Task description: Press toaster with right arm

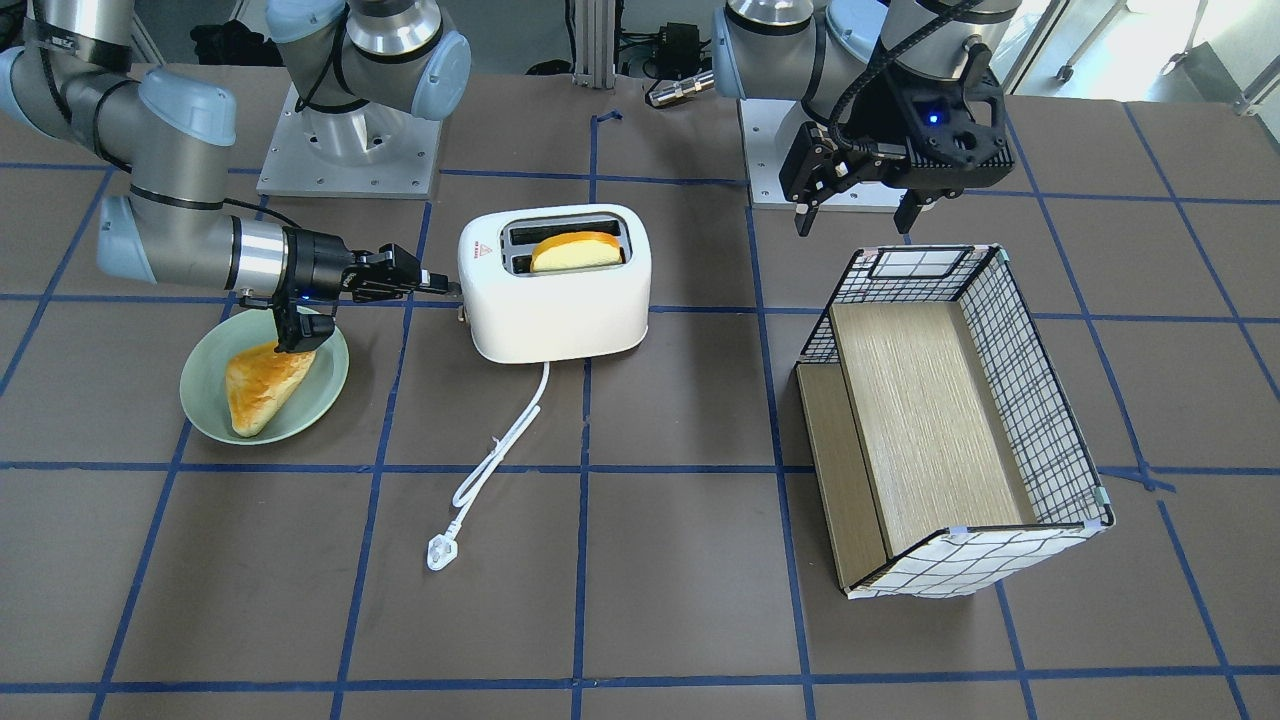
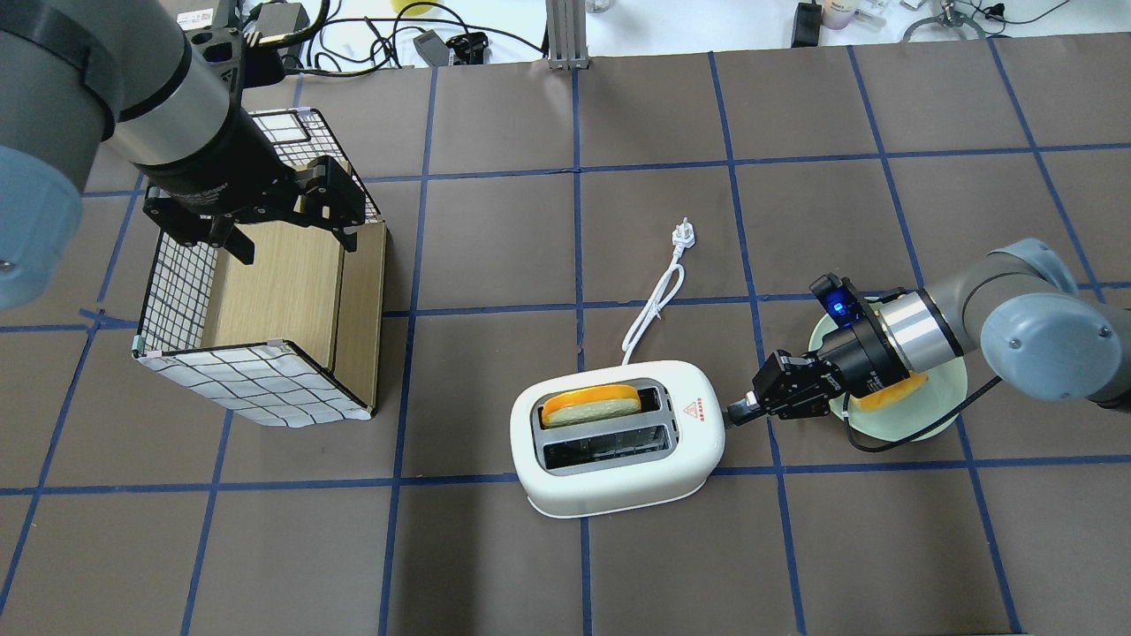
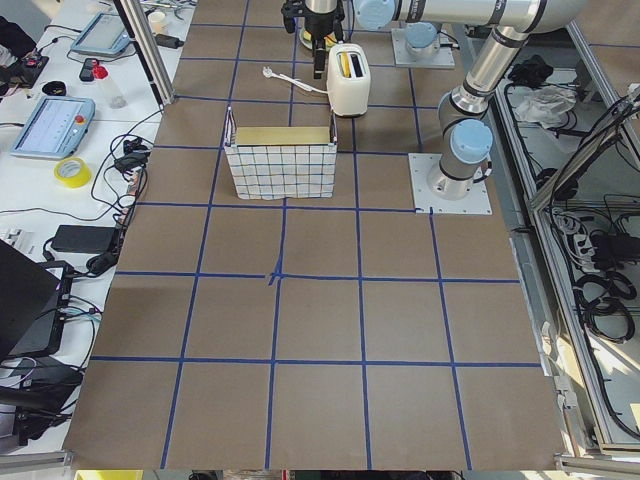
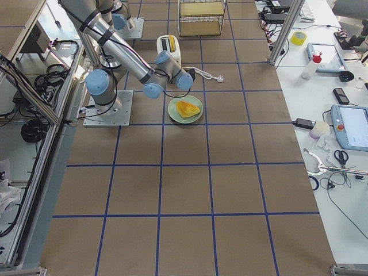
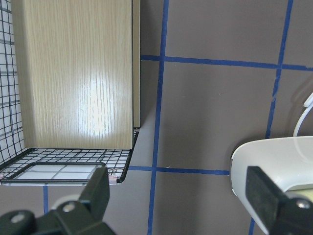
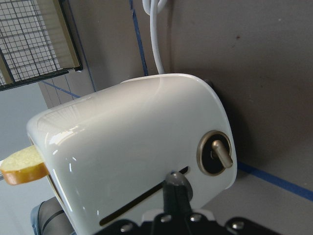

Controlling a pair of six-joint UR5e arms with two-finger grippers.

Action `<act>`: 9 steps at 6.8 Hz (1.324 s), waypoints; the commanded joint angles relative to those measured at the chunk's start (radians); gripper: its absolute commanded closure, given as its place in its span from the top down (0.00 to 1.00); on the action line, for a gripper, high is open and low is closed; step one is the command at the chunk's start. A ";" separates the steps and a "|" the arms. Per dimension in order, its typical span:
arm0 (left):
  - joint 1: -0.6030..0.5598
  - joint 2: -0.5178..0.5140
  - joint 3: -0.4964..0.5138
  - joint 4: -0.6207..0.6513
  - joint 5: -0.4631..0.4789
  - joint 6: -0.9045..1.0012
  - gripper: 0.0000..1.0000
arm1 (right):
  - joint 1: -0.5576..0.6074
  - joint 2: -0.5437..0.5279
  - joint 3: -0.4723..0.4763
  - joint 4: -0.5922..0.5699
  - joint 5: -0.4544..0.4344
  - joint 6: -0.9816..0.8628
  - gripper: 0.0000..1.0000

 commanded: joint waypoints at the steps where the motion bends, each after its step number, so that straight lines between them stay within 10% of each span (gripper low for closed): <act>1: 0.000 0.000 0.001 0.000 0.000 0.000 1.00 | 0.001 -0.023 -0.012 0.002 -0.005 0.118 0.00; 5: 0.000 0.000 -0.001 0.000 0.000 0.000 1.00 | 0.001 -0.092 -0.256 0.263 -0.072 0.269 0.00; 8: 0.000 0.000 -0.001 0.000 0.000 0.000 1.00 | 0.008 -0.102 -0.481 0.256 -0.352 0.453 1.00; 9: 0.000 0.000 0.001 0.000 0.000 0.000 1.00 | 0.017 -0.102 -0.555 0.258 -0.455 0.544 1.00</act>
